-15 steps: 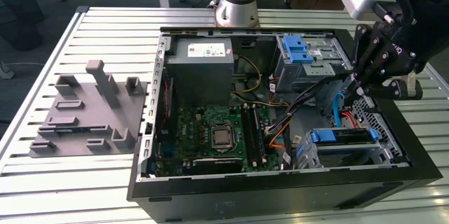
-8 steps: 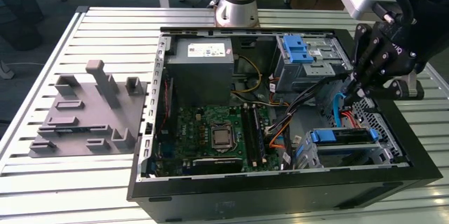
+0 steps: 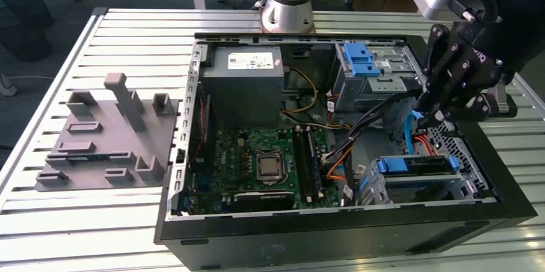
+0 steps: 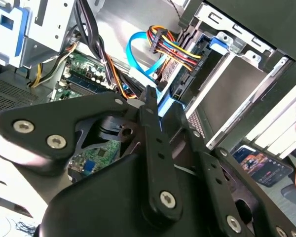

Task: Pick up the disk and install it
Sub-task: 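Insert the second disk wire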

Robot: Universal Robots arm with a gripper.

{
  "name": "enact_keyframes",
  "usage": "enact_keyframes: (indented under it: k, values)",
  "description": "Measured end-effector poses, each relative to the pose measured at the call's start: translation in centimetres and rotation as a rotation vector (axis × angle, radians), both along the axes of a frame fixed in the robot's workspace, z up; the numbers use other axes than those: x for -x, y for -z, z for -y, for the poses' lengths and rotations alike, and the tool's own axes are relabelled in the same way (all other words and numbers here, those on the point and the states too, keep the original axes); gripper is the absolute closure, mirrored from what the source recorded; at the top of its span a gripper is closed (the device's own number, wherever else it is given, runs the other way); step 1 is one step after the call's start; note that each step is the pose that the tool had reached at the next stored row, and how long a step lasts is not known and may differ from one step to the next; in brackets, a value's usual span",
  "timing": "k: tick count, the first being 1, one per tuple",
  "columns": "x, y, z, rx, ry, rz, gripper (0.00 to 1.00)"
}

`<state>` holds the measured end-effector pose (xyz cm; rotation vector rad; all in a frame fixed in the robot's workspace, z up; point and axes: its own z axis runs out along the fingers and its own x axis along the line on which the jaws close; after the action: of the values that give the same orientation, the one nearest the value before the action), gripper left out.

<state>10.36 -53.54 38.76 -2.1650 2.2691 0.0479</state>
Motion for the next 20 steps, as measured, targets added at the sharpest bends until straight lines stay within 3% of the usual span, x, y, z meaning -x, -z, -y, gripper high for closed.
enact_keyframes:
  k: [5,10,13,18,20]
  values:
    - [0.00,0.29,-0.46,0.0424,0.000,0.0027,0.69]
    - [0.00,0.65,-1.11,0.0451,0.000,0.0027,0.69]
    - [0.00,0.90,-1.16,0.0469,0.000,0.0032,0.69]
    - [0.00,1.47,-1.19,0.0577,0.000,0.0043,0.69]
    - [0.00,1.57,-1.20,0.0594,0.000,0.0043,0.77]
